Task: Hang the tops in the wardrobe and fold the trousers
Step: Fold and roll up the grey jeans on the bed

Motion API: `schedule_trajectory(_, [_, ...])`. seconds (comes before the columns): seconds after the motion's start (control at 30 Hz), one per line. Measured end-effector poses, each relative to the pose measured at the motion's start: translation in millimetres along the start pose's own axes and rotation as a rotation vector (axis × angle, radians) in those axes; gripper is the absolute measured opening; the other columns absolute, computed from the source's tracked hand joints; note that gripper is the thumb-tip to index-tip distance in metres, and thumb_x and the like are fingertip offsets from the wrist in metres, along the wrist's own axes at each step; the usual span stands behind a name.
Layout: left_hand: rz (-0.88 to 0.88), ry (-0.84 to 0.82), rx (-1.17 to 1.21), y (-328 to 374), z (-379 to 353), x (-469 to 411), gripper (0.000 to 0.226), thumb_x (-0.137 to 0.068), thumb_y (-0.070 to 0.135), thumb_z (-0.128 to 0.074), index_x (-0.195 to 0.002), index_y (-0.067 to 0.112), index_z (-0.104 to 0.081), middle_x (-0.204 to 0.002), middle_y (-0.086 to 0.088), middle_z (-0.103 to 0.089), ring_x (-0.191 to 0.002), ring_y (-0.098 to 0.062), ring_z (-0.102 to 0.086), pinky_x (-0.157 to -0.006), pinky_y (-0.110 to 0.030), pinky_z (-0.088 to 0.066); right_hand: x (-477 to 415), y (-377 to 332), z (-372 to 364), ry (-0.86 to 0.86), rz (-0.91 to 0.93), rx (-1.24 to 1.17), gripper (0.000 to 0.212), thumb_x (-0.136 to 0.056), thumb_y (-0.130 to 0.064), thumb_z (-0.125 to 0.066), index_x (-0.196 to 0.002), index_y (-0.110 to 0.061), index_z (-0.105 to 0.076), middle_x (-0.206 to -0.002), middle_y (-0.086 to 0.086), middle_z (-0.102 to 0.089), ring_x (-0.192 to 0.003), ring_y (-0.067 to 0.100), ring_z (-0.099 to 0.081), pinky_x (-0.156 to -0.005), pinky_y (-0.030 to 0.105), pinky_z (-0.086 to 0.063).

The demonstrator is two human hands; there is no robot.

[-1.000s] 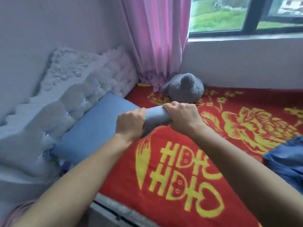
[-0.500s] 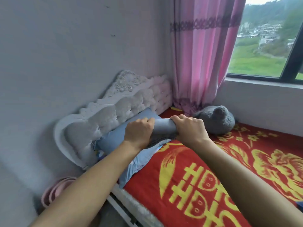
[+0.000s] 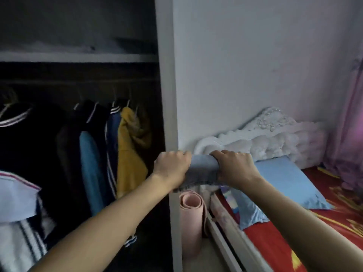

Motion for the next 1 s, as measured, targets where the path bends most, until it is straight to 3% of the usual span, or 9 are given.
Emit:
schedule_trajectory(0.13, [0.160,0.018,-0.088,-109.9,37.7,60.8,0.032,-0.083,0.021,-0.065,-0.113,0.018,-0.052,-0.107,-0.001,-0.066,-0.096,-0.026,-0.067,-0.063,-0.033,-0.040,-37.5,-108.8,59.1,0.112,0.175,0.000,0.051,-0.078,-0.054,-0.067,-0.124,-0.036,-0.053,-0.109,-0.006,-0.068,-0.094,0.024,-0.068,-0.070,0.033,-0.049])
schedule_trajectory(0.33, [0.357,0.012,-0.273,-242.0,103.0,114.1,0.042,-0.060,0.021,-0.082,-0.096,0.016,-0.062,-0.082,-0.003,-0.068,-0.072,-0.027,-0.070,-0.053,-0.032,-0.047,-85.5,-224.0,152.1,0.354,0.379,0.012,0.043,-0.078,-0.046,-0.070,-0.115,-0.030,-0.055,-0.099,-0.006,-0.067,-0.081,0.023,-0.067,-0.059,0.031,-0.045])
schedule_trajectory(0.47, [0.432,0.121,-0.411,-307.0,152.2,125.6,0.038,-0.066,0.020,-0.078,-0.099,0.015,-0.060,-0.087,-0.006,-0.069,-0.076,-0.033,-0.070,-0.053,-0.032,-0.035,-118.2,-274.7,210.7,0.516,0.451,-0.008,0.035,-0.082,-0.032,-0.063,-0.116,-0.025,-0.057,-0.100,-0.001,-0.068,-0.084,0.028,-0.068,-0.060,0.033,-0.043])
schedule_trajectory(0.7, [0.504,0.446,-0.533,-400.3,235.4,83.9,0.026,-0.081,0.010,-0.063,-0.107,0.012,-0.058,-0.097,-0.015,-0.067,-0.085,-0.043,-0.065,-0.060,-0.037,-0.032,-195.7,-301.6,311.9,0.836,0.435,0.038,0.032,-0.083,-0.029,-0.060,-0.115,-0.023,-0.056,-0.106,0.002,-0.068,-0.092,0.035,-0.068,-0.063,0.037,-0.039])
schedule_trajectory(0.87, [0.494,0.600,-0.654,-448.4,270.2,19.9,0.024,-0.086,0.012,-0.061,-0.109,0.009,-0.056,-0.097,-0.021,-0.065,-0.085,-0.046,-0.063,-0.063,-0.042,-0.035,-263.4,-290.5,362.3,1.046,0.418,0.095,0.032,-0.086,-0.027,-0.060,-0.117,-0.021,-0.057,-0.108,0.007,-0.068,-0.094,0.038,-0.067,-0.064,0.038,-0.036])
schedule_trajectory(1.0, [0.466,0.641,-0.678,-479.3,271.0,-42.1,0.028,-0.085,0.010,-0.063,-0.110,0.006,-0.053,-0.099,-0.024,-0.064,-0.085,-0.047,-0.062,-0.064,-0.044,-0.035,-329.4,-275.3,373.4,1.112,0.378,0.090,0.036,-0.086,-0.024,-0.060,-0.121,-0.018,-0.056,-0.112,0.009,-0.066,-0.097,0.040,-0.065,-0.067,0.040,-0.037])
Point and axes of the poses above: each hand's wrist, its own x-axis away from the middle knuckle, its own z-axis out of the back of the hand, y = z × x, the point moved 7 cm from there along -x, towards the middle knuckle
